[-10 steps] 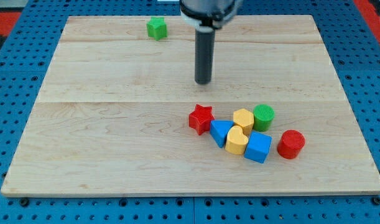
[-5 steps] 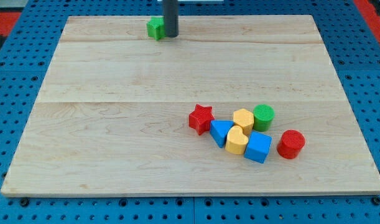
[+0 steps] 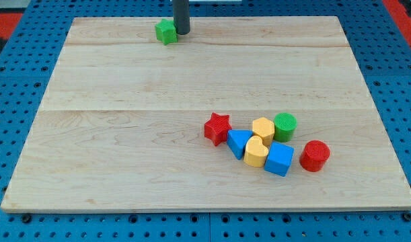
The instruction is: Move your arm towards the green star
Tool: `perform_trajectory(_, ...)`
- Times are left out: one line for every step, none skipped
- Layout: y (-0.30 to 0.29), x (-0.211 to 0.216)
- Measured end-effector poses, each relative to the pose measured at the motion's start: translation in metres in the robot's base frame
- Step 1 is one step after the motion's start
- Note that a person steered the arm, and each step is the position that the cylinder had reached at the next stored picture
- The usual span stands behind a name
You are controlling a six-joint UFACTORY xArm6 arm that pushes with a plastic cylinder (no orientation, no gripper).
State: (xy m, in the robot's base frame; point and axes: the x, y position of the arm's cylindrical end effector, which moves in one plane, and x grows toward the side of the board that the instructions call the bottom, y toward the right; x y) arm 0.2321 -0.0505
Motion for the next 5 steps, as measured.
perform_trajectory(0.0, -0.001)
perform_trajectory(0.0, -0.001)
perform_trajectory(0.005, 0.011)
perform_trajectory(0.016, 0.077)
perform_trajectory(-0.068, 0.092)
